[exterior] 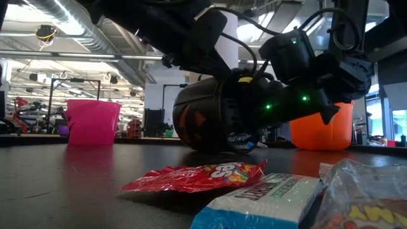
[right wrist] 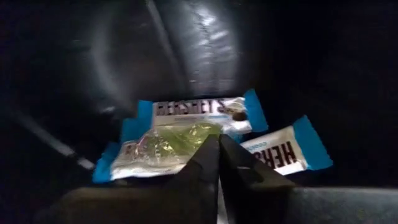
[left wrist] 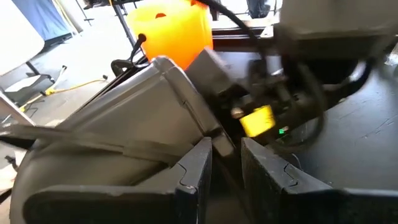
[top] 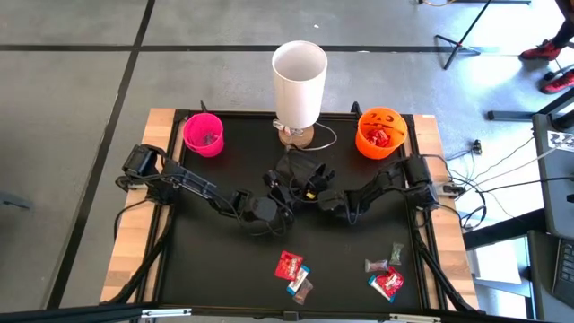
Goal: Sort candy
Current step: Remove the green gummy from the black bucket
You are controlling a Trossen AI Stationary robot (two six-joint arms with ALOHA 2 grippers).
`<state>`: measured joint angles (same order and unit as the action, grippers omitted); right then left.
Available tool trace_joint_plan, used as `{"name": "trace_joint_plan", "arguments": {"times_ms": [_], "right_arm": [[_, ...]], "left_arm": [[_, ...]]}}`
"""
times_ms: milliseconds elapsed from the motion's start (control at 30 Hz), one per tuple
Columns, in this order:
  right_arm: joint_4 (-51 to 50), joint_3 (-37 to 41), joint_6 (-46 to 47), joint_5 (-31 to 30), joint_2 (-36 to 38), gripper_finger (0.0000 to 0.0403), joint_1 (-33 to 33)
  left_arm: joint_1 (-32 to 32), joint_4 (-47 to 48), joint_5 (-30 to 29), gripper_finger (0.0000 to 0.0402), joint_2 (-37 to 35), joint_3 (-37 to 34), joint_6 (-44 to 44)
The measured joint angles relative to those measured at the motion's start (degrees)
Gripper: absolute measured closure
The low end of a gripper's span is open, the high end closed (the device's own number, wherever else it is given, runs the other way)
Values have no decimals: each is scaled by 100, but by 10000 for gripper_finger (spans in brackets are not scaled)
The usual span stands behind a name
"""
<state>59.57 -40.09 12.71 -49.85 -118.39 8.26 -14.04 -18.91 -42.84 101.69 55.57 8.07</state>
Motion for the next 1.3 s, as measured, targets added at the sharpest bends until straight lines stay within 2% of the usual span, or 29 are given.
{"name": "trace_joint_plan", "arguments": {"times_ms": [233,500,700,933,1200,1300], "right_arm": [[44,6,-450,-395,127,402,443],[28,35,-1428,-1134,730,402,991],[-302,589,-1202,-1369,1272,403,1053],[-294,1544,-609,-1555,2312,403,1259],[-300,2024,-1619,-2142,3804,403,1906],[-881,2070,-1727,-2161,4182,403,2123]], "left_arm": [[4,48,-141,327,0,0,95],[4,50,-285,327,0,1,211],[4,39,-367,327,-64,0,313],[4,12,-417,340,-305,0,530],[4,49,-448,378,-437,4,652],[4,39,-437,388,-437,2,684]]}}
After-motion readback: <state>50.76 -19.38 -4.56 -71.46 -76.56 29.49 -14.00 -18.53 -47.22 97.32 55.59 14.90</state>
